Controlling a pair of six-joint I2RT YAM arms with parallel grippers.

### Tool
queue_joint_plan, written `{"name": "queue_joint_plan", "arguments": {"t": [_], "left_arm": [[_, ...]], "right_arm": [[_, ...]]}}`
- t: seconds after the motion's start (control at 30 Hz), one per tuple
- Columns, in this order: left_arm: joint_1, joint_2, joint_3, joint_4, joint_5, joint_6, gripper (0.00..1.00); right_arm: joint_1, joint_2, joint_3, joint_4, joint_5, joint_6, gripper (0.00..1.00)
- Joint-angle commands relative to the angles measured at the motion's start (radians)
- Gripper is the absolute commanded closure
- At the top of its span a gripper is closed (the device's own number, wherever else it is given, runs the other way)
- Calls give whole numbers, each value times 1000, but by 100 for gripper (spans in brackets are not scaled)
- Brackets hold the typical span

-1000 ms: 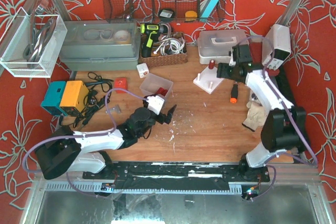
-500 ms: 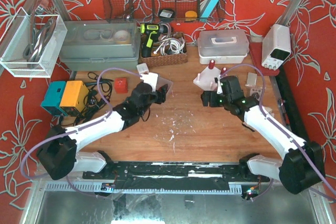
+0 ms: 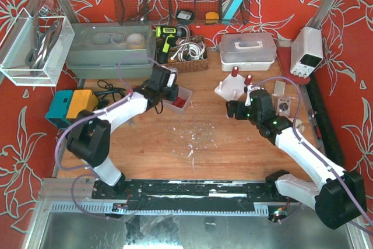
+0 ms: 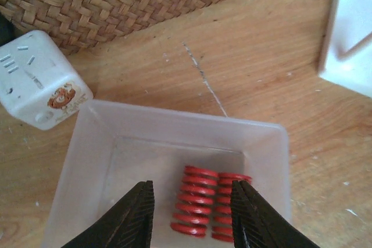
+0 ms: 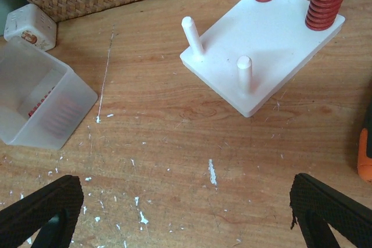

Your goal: Install the large spring

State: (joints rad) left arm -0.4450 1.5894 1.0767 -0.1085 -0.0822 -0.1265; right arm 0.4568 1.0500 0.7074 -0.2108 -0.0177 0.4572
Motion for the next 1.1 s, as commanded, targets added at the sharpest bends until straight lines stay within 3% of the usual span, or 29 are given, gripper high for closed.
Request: {"name": "queue_joint_plan", "arguments": {"t": [0.0,0.27,1.07], "left_arm": [[48,115,144,-193,96,69,60],[68,271,288,-323,113,135,63],[68,382,305,-331,215,143,62]], "right_arm": [[7,20,-5,25,10,12,3],[9,30,-1,25,7,8,3],[10,34,-1,29,6,5,3]]}}
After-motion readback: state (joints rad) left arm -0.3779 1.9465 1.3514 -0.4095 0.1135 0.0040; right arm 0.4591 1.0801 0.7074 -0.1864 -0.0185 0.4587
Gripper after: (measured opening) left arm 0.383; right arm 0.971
